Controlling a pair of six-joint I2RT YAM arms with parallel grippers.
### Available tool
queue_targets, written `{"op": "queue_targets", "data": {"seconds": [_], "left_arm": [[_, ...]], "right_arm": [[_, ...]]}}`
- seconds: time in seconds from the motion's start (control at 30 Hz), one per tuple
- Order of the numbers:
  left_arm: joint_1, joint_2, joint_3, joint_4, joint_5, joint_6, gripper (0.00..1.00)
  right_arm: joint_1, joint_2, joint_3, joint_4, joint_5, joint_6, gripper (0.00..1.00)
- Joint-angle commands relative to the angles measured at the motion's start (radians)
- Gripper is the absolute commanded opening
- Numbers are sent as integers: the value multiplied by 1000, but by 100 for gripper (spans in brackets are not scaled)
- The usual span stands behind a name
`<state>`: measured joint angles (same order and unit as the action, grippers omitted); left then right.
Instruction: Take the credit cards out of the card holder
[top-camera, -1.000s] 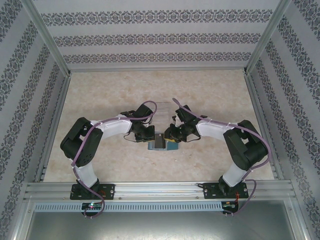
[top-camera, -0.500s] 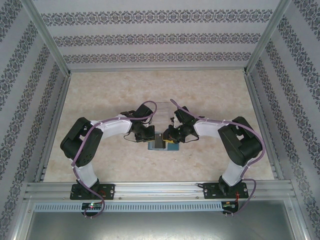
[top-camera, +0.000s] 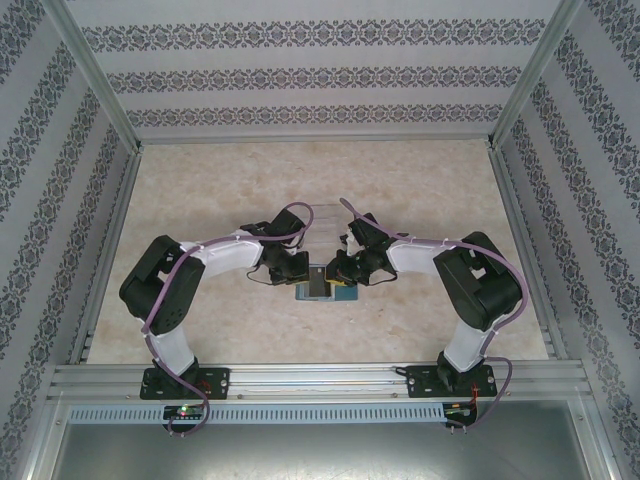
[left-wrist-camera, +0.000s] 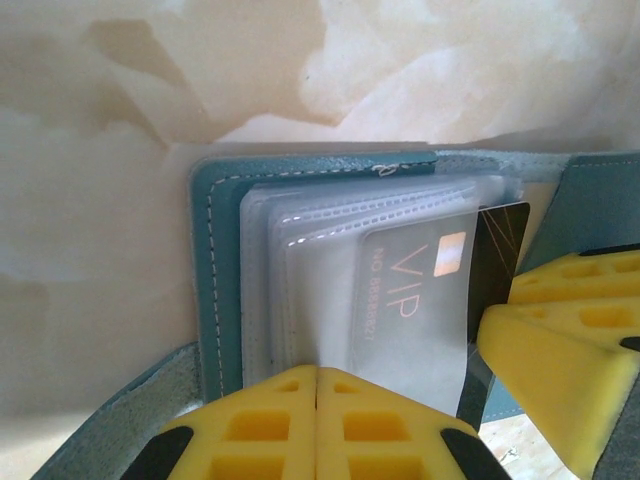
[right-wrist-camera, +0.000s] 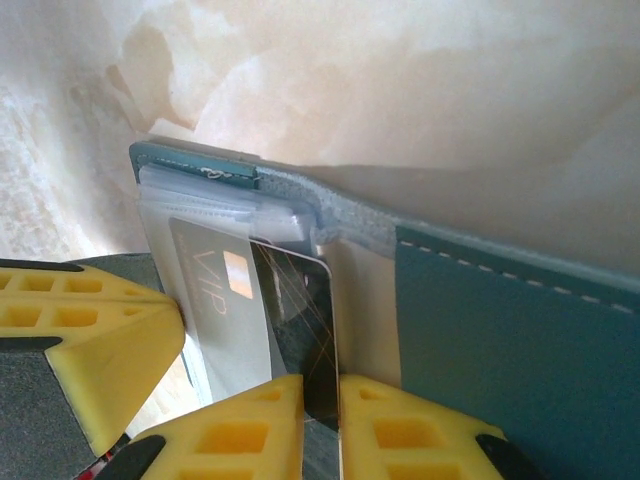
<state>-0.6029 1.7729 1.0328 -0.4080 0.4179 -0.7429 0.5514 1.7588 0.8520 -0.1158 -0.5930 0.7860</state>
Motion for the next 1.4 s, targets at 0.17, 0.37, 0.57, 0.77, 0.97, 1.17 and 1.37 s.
{"op": "queue_targets", "data": {"seconds": [0.17,0.37,0.57,0.77,0.97,1.17,1.37], "left_arm": [[-10,-23,-71,-51,-23,-29,6],[-10,-14,-64,-52,-22,-24,6],[-9,3,-48,-57,-16,-16,6],[-9,5,-35,-64,-18,-8,6],[-9,11,-30,-62,-15,-7,6],[-10,17,-25,-59,-10,-4,6],[-10,20,-22,-60,-7,1,6]], "right_arm": [[-6,28,19,-2,-8,-23,15],[-11,8,18,-51,27,-49,12],[-25,-44,-7,-75,58,-64,10],[-45,-101,-5,-160,101,-108,9],[-51,-144,24,-273,163,-157,8],[-51,-156,57,-357,228,-195,7],[-32,-144,74,-332,197,-174,7]]}}
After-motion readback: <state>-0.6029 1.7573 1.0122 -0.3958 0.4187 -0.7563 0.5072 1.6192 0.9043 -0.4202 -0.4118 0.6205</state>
